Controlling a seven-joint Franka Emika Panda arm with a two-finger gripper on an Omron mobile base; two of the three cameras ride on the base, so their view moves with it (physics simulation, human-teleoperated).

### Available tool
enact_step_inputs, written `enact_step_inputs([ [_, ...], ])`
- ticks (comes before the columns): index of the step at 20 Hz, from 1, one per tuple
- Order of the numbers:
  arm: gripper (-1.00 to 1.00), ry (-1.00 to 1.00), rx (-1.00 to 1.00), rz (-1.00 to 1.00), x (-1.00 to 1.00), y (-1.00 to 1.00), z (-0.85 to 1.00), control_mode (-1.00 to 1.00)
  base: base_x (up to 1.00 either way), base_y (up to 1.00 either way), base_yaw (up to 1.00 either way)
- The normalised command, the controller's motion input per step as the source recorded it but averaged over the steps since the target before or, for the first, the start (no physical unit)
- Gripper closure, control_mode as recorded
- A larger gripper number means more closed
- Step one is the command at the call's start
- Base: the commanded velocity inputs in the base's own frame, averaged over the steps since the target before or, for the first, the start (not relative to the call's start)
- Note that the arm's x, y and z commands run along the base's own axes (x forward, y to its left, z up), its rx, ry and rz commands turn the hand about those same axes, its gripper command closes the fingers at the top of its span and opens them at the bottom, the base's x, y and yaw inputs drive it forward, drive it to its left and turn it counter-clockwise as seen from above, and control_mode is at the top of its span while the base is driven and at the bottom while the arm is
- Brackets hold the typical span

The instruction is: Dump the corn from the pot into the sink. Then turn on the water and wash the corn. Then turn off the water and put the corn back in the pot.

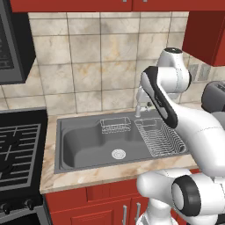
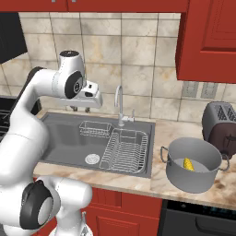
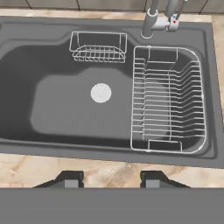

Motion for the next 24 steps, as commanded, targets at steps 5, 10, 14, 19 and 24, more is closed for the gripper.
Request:
enact_step_inputs([
  [5,-1.0,-0.04,0.0,0.03,-0.13,-0.12,0.02,-1.0,0.0,0.0,0.0],
  [10,-1.0,-0.14,0.0,-0.06,-0.65,-0.52,0.01,-1.0,0.0,0.0,0.0],
  [14,-1.0,-0.09,0.0,-0.04,-0.52,-0.92,0.04,-1.0,0.0,0.0,0.0],
  [19,-1.0,0.0,0.0,-0.05,-0.38,-1.0,0.13,-1.0,0.0,0.0,0.0],
  [24,-1.0,0.0,0.0,-0.07,-0.29,-1.0,0.06,-1.0,0.0,0.0,0.0],
])
